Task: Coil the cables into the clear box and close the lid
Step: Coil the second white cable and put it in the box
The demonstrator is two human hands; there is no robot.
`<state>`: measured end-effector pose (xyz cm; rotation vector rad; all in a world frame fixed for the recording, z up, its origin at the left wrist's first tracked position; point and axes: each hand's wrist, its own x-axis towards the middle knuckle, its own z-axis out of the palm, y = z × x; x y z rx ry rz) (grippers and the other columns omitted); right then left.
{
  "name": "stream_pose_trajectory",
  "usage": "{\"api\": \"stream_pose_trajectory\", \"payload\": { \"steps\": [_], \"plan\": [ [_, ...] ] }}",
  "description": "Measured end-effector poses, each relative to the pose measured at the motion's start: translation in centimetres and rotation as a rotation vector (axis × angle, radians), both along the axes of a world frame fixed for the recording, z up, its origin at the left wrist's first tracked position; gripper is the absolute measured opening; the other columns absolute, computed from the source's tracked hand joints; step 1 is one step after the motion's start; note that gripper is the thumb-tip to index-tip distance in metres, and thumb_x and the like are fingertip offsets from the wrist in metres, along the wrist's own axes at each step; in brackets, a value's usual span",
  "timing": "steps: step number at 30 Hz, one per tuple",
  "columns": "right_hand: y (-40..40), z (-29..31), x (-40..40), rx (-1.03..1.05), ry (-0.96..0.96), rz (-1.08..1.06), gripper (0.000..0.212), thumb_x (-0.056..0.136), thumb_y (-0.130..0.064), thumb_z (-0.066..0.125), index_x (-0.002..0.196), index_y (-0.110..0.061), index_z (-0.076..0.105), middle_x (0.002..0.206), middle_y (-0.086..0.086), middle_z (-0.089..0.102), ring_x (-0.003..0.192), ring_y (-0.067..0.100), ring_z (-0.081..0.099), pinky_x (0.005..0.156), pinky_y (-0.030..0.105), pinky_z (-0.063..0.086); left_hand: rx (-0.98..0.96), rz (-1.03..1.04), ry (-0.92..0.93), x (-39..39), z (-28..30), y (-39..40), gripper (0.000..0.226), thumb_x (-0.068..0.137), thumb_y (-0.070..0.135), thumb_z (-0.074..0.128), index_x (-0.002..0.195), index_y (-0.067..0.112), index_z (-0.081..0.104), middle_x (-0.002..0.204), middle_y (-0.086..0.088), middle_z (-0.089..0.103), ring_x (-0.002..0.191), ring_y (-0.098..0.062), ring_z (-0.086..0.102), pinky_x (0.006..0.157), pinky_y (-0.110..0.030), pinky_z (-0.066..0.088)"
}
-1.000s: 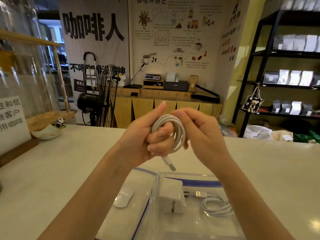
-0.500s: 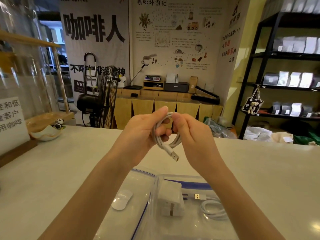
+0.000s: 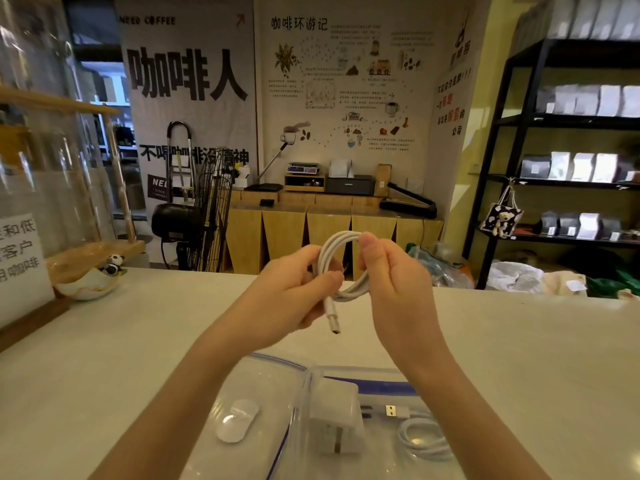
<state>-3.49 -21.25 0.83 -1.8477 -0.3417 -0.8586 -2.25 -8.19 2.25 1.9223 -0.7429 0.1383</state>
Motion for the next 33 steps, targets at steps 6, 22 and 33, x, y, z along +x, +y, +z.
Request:
{"api": "stream_pose_trajectory", "payload": {
  "steps": [6, 22, 33],
  "plan": [
    [0.4, -0.2, 0.0, 0.058, 0.046, 0.068, 0.035, 0.091, -0.037, 0.034, 0.063, -0.022, 0.049, 0.051, -0.007, 0.040, 0.047, 0.004, 0.039, 0.045, 0.014, 0.033, 0.008, -0.116, 0.140, 0.7, 0.5, 1.4, 0.011, 0.084, 0.025, 0.051, 0.077, 0.017, 0.056, 0.045, 0.005, 0.049, 0.035, -0.006, 0.042, 0.038, -0.016, 0.038],
    [-2.8, 2.3, -1.2, -0.352, 0.083, -0.128, 0.015, 0.086, -0.021, 0.054, 0.076, -0.014, 0.062, 0.055, -0.007, 0.054, 0.053, 0.010, 0.048, 0.048, 0.018, 0.036, 0.334, 0.304, -0.101, 0.4, -1.4, -1.5, 0.022, 0.094, 0.032, 0.037, 0.083, 0.019, 0.051, 0.064, 0.006, 0.047, 0.058, -0.008, 0.045, 0.056, -0.020, 0.040],
    [-1.8, 3.1, -2.4, 0.122, 0.429, 0.635, 0.024, 0.087, -0.023, 0.046, 0.099, -0.018, 0.066, 0.054, -0.004, 0.045, 0.049, 0.008, 0.040, 0.043, 0.017, 0.036, 0.357, 0.261, -0.036, 0.2, -0.9, -1.0, 0.027, 0.094, 0.030, 0.036, 0.068, 0.026, 0.044, 0.065, 0.005, 0.048, 0.057, -0.008, 0.044, 0.057, -0.019, 0.040]
  ]
}}
